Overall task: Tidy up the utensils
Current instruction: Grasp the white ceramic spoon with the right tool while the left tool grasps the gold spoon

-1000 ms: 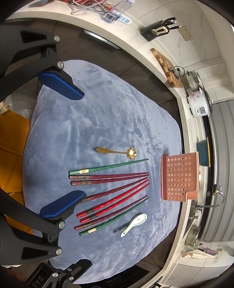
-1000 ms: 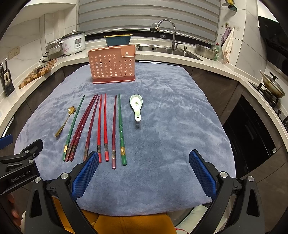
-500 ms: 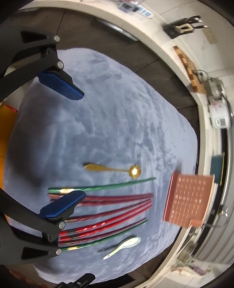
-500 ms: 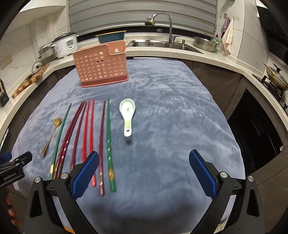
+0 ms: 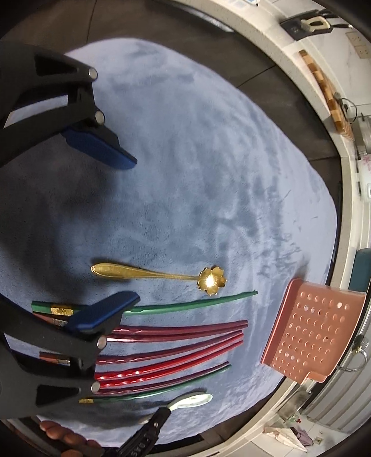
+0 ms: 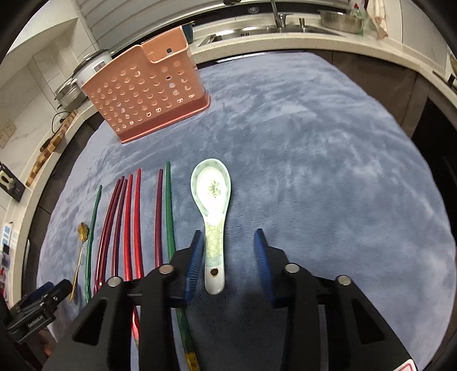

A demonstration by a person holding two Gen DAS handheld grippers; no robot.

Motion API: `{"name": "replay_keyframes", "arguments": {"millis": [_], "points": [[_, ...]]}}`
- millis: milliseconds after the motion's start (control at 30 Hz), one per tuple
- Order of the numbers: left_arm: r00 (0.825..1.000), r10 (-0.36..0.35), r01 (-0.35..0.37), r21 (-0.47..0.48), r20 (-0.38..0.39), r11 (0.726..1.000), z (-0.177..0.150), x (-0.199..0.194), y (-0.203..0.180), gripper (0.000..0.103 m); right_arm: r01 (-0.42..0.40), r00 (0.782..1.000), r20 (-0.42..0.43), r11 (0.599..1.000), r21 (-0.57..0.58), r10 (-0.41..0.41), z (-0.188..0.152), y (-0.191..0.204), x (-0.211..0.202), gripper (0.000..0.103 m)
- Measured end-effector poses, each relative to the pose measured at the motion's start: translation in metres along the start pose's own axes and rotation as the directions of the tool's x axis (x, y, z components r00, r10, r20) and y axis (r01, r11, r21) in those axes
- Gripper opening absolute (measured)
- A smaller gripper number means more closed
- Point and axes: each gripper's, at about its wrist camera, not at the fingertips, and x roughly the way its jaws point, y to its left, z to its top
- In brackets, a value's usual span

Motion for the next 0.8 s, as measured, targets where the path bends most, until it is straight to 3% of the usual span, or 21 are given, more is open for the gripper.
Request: {"name": "replay_keyframes", "arguments": {"millis": [100, 267, 533, 800], "points": [[0.999, -0.030, 0.030, -0.002, -0.027, 1.000, -0.001, 0.007, 0.000, 0.065, -0.009, 1.000, -0.010, 1.000, 0.001, 0.009, -0.001, 0.001, 0.007, 0.019], [1.000, -0.022, 0.023, 0.016, -0.017, 1.000, -0.004, 0.007, -0.003, 0.059, -0.026, 1.000, -0.005, 1.000, 0.010, 0.026, -0.002, 0.001, 0.009, 0.018], [0.997, -0.073, 0.073, 0.017, -0.001, 0.997, -0.011, -0.002, 0.000, 0.018, -0.047, 0.999, -0.005, 0.999, 0.006, 0.047, -0.009, 0.003, 0.003, 0.012], [0.992, -0.109, 0.106, 0.052, 0.057, 0.993, -0.013, -0.021, -0.005, 0.010, -0.052, 0.998, 0.024, 0.999, 0.009, 0.052, -0.011, 0.001, -0.015, 0.012]]}}
